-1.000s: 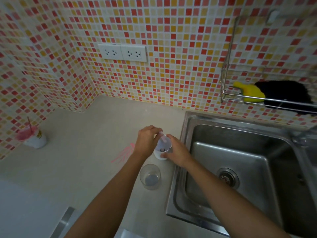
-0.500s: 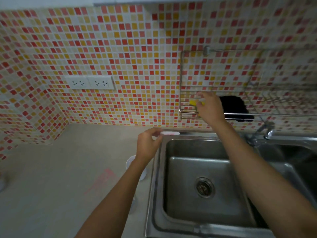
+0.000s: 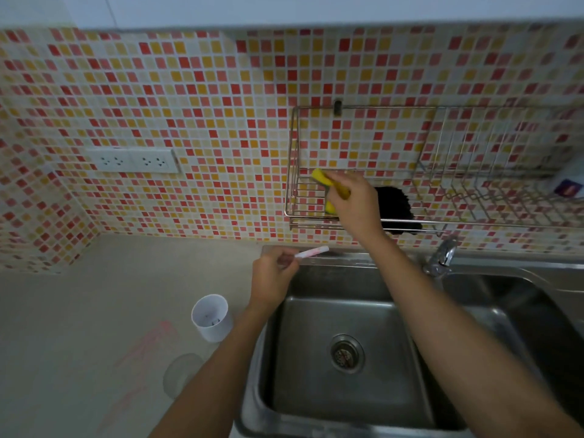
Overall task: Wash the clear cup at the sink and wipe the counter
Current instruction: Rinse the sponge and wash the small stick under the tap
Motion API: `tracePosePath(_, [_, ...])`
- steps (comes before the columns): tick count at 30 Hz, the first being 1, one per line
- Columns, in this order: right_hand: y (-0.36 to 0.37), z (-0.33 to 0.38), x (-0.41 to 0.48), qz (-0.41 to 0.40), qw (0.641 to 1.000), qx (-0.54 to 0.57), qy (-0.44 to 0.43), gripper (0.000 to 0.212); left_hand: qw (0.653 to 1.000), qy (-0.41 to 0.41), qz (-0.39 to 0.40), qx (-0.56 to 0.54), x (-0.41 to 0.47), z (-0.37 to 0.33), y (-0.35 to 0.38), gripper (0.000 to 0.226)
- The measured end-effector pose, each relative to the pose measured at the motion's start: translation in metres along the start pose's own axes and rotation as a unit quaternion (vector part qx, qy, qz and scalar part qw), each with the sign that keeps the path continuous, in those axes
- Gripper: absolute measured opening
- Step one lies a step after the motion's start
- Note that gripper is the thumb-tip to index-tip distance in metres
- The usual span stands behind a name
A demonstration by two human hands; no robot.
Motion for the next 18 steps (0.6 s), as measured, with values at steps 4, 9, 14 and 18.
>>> tracePosePath(4, [-0.001, -0.009, -0.086, 0.037, 0.998, -0.042, -0.013, 0.039, 1.000, 0.018, -0.018, -0.004, -0.005, -0.011, 0.016, 0.006])
tracePosePath(9, [0.010, -0.063, -0.129, 0.064, 0.993, -0.101, 0.012, 0.042, 0.999, 0.035, -0.008, -0.028, -0.017, -0.024, 0.043, 0.005])
tracePosePath(14, [-0.001, -0.078, -0.141, 0.036, 0.995, -0.058, 0.075, 0.044, 1.000, 0.007, 0.000, -0.024, -0.025, -0.022, 0.059, 0.006])
tracePosePath(18, [0.006, -0.069, -0.158, 0.060, 0.994, -0.079, 0.046, 0.041, 1.000, 0.004, 0.013, -0.023, -0.031, -0.018, 0.063, 0.010])
Point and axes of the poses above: each hand's wrist, its own x-axis towards the middle knuckle, its own y-axis out of the palm, z = x × y, the point moved 2 cm from there along x, towards the middle knuckle, and after that the axes turned 4 degrees about z, right-handed, at the moved point
